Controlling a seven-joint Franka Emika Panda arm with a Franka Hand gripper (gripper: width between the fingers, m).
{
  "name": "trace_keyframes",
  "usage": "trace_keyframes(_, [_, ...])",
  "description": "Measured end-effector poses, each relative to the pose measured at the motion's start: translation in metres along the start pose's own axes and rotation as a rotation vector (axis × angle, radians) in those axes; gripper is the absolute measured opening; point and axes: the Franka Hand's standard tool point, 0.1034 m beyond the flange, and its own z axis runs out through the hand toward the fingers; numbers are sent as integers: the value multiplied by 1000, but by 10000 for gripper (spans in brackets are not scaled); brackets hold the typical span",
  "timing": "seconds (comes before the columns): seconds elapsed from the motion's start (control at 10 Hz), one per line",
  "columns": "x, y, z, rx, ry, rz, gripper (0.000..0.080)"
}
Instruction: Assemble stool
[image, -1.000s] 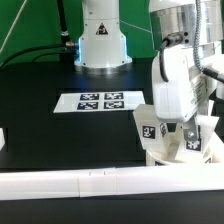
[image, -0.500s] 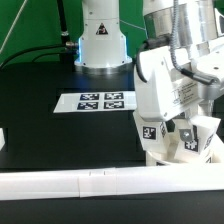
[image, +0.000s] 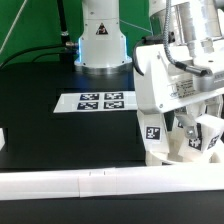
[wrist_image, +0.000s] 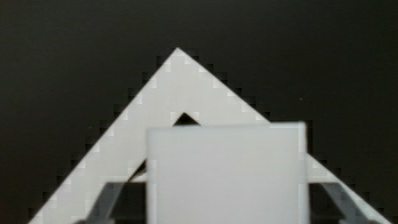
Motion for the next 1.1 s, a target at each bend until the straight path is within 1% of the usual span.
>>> trace_keyframes(0.1, [1, 0, 1, 0, 2, -12, 428])
trace_keyframes(0.2, [1, 0, 1, 0, 2, -12, 561])
trace_keyframes(0.3, [0, 2, 1, -40, 13, -136, 622])
trace_keyframes(0.4, [0, 2, 0, -68, 23, -316, 622])
trace_keyframes(0.5, [-1, 1, -1, -84, 26, -509, 644])
trace_keyframes(0.6, [-7, 8, -5, -132, 24, -628, 648])
trace_keyframes(0.7, [-13, 8, -10, -129, 12, -697, 648])
trace_keyframes(0.8, [-10, 7, -9, -127, 13, -737, 649])
trace_keyframes(1.0, [-9, 6, -8, -131, 12, -900, 649])
trace_keyframes(1.1, [-8, 5, -9, -137, 10, -989, 649])
